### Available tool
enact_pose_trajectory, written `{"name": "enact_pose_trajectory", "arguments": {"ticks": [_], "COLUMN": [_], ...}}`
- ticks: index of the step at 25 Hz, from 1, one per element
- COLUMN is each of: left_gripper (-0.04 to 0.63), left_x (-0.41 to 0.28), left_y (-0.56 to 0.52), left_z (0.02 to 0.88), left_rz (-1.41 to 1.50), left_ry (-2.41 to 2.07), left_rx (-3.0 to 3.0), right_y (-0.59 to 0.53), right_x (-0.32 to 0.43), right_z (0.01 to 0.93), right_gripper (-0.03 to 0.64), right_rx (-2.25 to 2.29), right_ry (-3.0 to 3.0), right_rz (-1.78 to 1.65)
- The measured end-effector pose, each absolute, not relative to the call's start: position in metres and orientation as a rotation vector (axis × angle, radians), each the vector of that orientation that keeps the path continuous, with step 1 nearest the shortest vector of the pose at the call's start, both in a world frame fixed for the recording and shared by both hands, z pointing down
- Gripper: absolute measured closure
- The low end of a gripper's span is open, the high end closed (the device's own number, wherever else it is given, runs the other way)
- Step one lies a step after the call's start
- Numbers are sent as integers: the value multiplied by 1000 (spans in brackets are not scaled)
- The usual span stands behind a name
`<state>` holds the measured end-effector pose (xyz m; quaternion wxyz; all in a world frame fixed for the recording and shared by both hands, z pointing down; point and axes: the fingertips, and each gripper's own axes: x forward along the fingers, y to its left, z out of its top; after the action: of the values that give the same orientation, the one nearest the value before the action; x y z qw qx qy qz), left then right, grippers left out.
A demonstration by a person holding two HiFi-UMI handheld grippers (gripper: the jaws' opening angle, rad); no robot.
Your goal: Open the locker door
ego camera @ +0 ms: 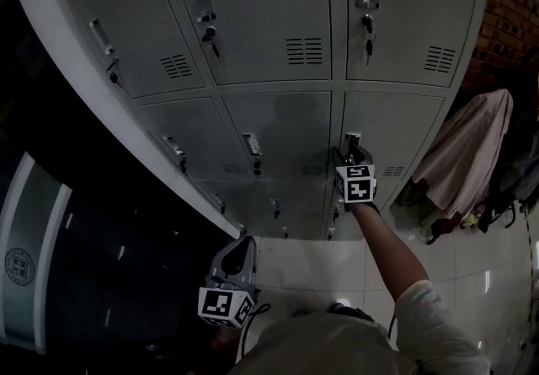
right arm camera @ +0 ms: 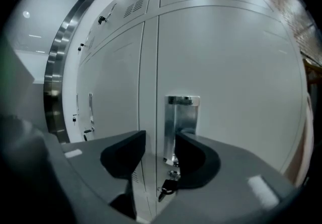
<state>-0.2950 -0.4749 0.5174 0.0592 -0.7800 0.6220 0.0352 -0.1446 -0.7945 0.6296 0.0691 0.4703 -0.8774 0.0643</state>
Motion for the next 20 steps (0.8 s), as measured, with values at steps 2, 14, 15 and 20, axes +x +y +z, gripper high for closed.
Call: {"name": "enact_pose_trajectory", "arguments": {"ticks": [2, 14, 15, 20], "left_gripper": [545, 545, 545, 545], "left_x": [-295, -266, -263, -252], "left_y": [-477, -495, -496, -502], "left_z": [519, 528, 527, 529], "left_rz": [105, 93, 95, 102], "left_ry": [1878, 1794, 1783, 1761], "left_rx": [-2367, -2455, -2460, -2482], "right_y": [-793, -724, -713, -666], "right_x": [-148, -123, -116, -71], "right_z": [630, 621, 620, 613], "right_gripper": [436, 439, 439, 458], "right_rx": [1407, 1391, 1393, 1412], "right_ry": [-2646, -2713, -2721, -2748], "right_rz": [201, 83, 59, 43]}}
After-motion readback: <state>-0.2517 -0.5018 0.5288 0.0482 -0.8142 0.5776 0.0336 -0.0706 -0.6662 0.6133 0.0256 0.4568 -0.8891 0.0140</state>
